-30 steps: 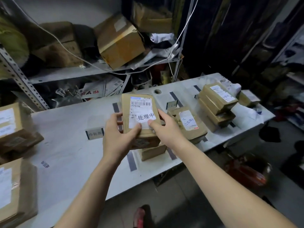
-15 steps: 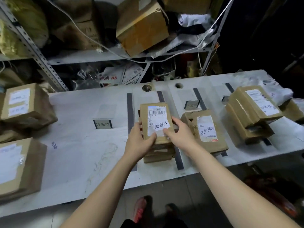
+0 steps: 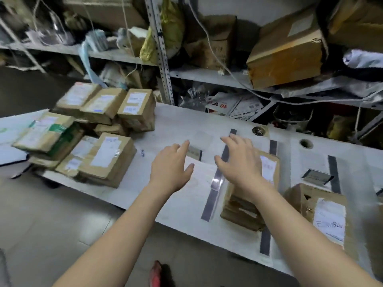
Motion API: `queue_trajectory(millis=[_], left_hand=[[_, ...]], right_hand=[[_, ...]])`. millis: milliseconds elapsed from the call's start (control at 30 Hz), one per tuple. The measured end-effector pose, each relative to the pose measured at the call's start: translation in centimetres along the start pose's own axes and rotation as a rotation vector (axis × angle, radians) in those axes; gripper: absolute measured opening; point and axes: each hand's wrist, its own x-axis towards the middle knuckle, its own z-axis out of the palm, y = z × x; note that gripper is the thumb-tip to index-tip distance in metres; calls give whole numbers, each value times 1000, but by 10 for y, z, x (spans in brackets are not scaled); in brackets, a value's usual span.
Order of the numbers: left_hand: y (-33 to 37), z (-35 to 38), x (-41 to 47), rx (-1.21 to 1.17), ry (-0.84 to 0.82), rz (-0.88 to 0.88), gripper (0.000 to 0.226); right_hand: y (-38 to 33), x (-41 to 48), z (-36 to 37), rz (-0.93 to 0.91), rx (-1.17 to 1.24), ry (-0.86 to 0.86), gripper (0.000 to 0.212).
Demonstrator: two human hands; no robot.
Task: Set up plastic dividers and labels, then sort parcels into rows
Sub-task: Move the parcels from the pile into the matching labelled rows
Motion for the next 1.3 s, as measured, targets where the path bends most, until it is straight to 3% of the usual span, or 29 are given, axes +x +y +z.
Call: queue_trajectory(millis=[267, 600, 800, 933, 1067, 1167, 1300], left_hand=[[-170, -44, -8, 198, 33, -110, 58], [-400, -98, -18, 199, 32, -228, 70], [-511, -104, 6, 164, -16, -315, 69], [-578, -97, 34, -31, -43, -425, 72], [-622, -84, 60, -292, -105, -584, 83], [-643, -68, 75, -494, -169, -631, 93], [-656, -57, 85, -780, -171, -600, 63]], right_hand=[[-151, 42, 49, -184, -124, -71, 61], [-363, 77, 127, -266, -83, -127, 60], [-447, 123, 180, -267, 35, -221, 60], [-487, 163, 226, -197, 163, -273, 62], [-521, 188, 274, 25, 349, -358, 66], [-541, 196, 307, 142, 473, -440, 57], [-563, 203, 334, 281, 583, -449, 46]])
